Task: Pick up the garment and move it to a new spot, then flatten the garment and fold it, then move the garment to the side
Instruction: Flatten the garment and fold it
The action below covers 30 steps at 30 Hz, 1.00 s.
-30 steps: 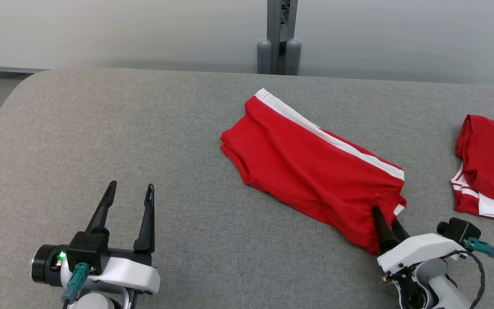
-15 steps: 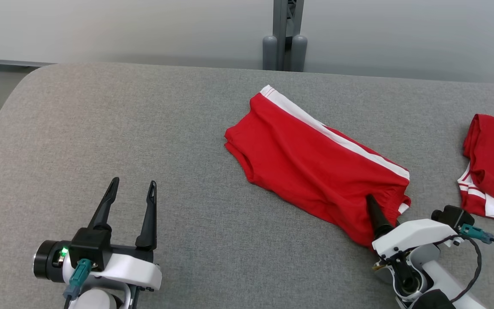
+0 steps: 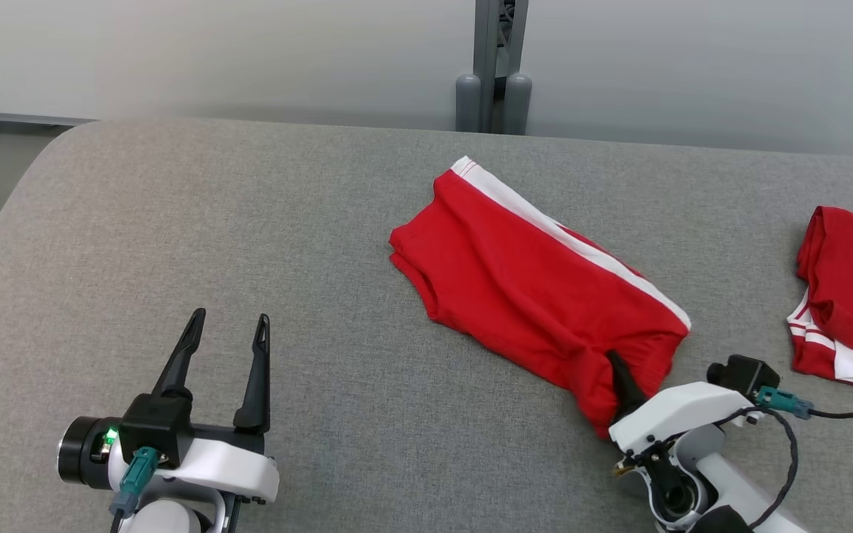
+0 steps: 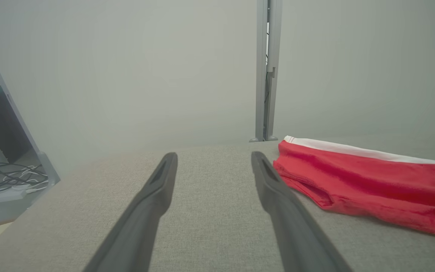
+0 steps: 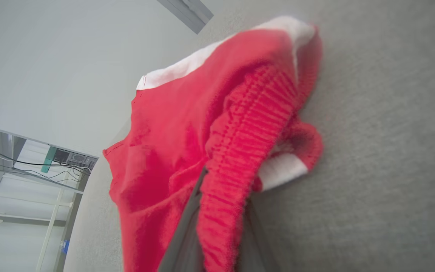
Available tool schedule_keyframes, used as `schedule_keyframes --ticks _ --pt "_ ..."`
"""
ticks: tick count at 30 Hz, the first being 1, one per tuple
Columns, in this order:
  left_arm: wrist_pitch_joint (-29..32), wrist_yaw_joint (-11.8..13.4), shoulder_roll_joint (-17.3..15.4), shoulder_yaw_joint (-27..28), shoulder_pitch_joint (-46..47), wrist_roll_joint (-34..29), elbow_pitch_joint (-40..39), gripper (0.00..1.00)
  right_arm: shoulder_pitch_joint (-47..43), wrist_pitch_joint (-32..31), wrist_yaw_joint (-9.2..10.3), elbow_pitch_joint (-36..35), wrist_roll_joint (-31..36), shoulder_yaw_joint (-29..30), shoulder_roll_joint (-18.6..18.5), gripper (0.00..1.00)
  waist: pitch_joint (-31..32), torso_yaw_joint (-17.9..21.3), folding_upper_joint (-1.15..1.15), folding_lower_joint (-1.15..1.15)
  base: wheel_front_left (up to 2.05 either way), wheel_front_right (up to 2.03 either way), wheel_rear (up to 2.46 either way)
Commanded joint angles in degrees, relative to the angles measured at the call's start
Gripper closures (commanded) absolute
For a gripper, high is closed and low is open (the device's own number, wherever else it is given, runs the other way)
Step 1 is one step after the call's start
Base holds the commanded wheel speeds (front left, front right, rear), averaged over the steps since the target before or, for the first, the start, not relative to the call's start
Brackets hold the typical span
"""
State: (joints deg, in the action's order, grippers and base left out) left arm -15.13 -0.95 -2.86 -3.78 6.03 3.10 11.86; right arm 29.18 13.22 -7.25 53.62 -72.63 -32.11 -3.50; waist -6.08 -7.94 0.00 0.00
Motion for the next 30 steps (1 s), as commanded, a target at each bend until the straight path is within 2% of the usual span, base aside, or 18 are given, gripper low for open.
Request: schedule_keyframes --ticks 1,3,9,15,22,25,30 --pt "0.03 0.15 -0.13 -0.02 -0.46 0.38 0.08 0.0 -1.28 -0.86 -0.44 -0.95 -0.15 -0.88 0.5 1.0 0.38 0.27 0.0 0.0 0.0 0.0 0.0" --pt "0.03 0.21 -0.14 -0.32 -0.6 0.45 0.12 0.0 -1.58 -1.41 -0.43 -1.8 0.44 -1.49 -0.8 1.0 0.69 0.48 0.0 0.0 0.0 0.0 0.0" --pt "0.03 0.25 -0.16 -0.84 -0.59 0.52 0.46 0.0 2.63 -3.53 -0.29 1.73 3.63 -3.01 -5.87 1.0 1.43 1.13 0.0 0.0 0.0 0.0 0.0" --pt "0.03 0.2 -0.15 -2.37 -0.79 0.92 0.85 0.0 7.89 -8.51 -0.29 4.59 6.88 -5.43 -11.48 1.0 1.18 0.61 0.0 0.0 0.0 0.0 0.0" --pt "0.03 0.38 -0.13 -3.84 0.22 1.41 1.47 0.0 14.2 -11.87 -0.29 7.2 12.14 -10.08 -17.58 1.0 -0.49 -2.08 0.0 0.0 0.0 0.0 0.0" --pt "0.03 -0.09 -0.13 -4.33 1.05 1.37 1.91 0.0 17.37 -11.36 -0.23 10.66 15.76 -12.11 -21.32 1.0 -2.0 -3.47 0.0 0.0 0.0 0.0 0.0" --pt "0.03 0.37 -0.17 -5.56 2.17 1.99 1.98 0.0 21.75 -12.31 -0.26 16.42 20.93 -15.57 -22.75 1.0 -4.05 -6.03 0.0 0.0 0.0 0.0 0.0"
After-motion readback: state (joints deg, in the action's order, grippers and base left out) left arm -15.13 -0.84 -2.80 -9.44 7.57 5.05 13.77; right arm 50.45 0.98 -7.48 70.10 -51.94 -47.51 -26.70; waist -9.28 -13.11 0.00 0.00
